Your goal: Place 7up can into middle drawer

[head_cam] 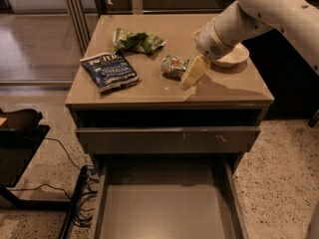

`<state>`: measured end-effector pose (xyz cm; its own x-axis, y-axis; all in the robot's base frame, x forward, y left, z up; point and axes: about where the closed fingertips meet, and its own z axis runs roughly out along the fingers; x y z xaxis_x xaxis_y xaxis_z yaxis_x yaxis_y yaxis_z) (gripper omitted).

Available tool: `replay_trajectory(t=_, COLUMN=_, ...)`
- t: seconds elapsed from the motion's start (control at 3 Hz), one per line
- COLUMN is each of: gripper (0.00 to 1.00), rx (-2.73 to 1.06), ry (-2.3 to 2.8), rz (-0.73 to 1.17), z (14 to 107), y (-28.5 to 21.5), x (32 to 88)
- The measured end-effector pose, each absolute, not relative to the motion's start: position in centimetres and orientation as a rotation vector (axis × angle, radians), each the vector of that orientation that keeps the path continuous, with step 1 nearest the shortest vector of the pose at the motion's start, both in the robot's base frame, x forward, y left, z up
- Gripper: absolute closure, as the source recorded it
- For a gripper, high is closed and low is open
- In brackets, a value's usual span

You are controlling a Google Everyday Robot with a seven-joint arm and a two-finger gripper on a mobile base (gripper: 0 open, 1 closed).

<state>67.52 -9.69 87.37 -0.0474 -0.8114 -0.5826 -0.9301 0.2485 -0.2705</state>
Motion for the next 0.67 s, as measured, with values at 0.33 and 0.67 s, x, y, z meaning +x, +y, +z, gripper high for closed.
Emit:
replay_trajectory(t=0.33, gripper=0.00, rx=-1.544, ry=1.933, rz=0.284, z=85.2, y=-9.7, x=69.8)
replay_trajectory(t=0.67, gripper=0.00, rx=-1.506, ry=1.960, rz=0.334, z=84.0, y=-9.2, x=70.9)
